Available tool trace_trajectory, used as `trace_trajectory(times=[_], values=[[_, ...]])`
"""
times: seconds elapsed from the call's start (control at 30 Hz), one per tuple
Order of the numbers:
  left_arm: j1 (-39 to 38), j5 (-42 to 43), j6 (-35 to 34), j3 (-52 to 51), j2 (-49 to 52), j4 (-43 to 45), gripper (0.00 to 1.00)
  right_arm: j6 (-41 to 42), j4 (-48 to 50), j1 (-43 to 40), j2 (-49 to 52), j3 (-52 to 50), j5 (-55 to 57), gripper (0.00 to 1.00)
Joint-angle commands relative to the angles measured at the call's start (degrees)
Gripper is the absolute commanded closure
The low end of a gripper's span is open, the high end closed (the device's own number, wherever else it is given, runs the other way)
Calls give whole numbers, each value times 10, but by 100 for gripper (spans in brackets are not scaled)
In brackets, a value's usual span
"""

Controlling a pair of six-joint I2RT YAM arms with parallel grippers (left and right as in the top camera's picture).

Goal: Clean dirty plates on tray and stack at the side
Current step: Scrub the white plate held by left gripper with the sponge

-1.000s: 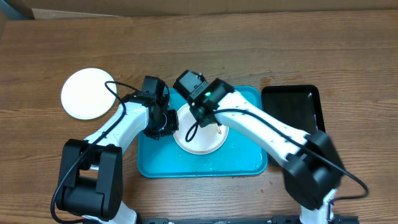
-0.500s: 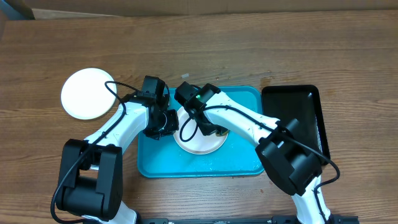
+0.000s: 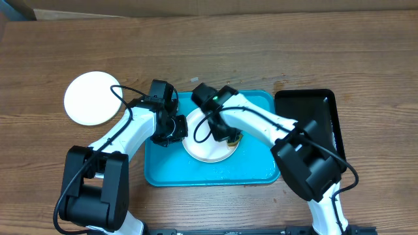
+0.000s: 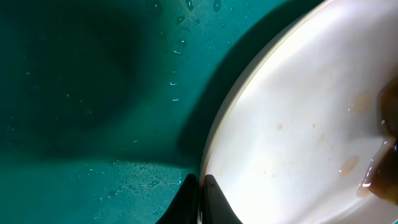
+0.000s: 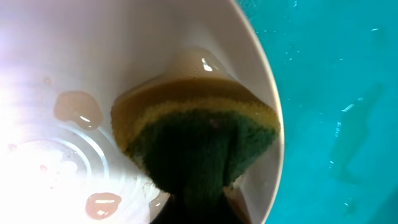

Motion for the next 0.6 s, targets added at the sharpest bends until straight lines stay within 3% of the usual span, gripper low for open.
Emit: trace_trajectory(times=[0.0,0.17,0.57], values=[[-4,1,-8,-3,-3,-2,96,-27,8,-30,12,-18,-94,96],[-4,1,-8,-3,-3,-2,96,-85,31,-64,12,-18,-248,96],[-4,1,-8,-3,-3,-4,96,-85,82,-57,10,1,-405,96]])
